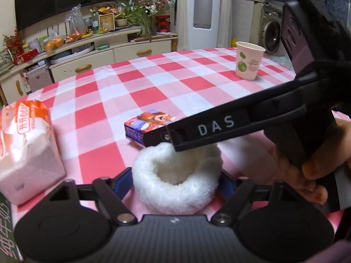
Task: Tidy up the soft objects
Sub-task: 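Grasp the white fluffy pompom with the left tool while the right tool holds the tissue pack, then carry the white pompom and tissue pack over the box with both tools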
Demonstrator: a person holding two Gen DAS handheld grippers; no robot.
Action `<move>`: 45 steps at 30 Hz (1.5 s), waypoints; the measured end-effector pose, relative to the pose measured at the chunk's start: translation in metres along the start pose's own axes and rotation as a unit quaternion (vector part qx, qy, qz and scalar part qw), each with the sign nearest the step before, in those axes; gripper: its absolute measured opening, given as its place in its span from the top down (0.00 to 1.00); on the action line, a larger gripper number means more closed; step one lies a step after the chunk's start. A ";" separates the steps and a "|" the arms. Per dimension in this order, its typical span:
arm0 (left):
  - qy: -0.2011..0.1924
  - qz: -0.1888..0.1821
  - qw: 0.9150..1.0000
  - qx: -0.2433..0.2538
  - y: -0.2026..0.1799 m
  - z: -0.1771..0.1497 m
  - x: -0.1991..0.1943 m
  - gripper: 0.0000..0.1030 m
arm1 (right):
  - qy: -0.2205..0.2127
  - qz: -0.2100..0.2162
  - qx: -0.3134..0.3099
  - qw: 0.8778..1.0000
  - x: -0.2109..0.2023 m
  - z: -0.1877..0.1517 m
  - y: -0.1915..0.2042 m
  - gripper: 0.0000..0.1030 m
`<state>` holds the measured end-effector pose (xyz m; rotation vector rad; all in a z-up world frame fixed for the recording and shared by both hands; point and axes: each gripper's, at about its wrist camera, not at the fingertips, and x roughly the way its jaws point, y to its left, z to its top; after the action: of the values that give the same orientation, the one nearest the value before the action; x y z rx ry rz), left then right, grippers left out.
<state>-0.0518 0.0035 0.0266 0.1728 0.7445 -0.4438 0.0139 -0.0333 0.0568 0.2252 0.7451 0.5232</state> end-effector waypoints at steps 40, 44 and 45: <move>-0.126 0.049 0.980 -0.145 0.038 -0.035 -0.175 0.69 | -0.105 -0.084 -0.001 0.991 -0.103 -0.032 0.109 0.37; -0.137 0.084 0.974 -0.162 0.056 -0.035 -0.194 0.69 | -0.114 -0.068 -0.019 0.991 -0.102 -0.023 0.134 0.37; -0.140 0.093 0.972 -0.166 0.062 -0.036 -0.199 0.69 | -0.115 -0.064 -0.025 0.991 -0.101 -0.020 0.140 0.37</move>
<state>-0.1754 0.1350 0.1367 -0.1330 0.5085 -0.1544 -0.1144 0.0328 0.1537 0.1860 0.5179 0.3859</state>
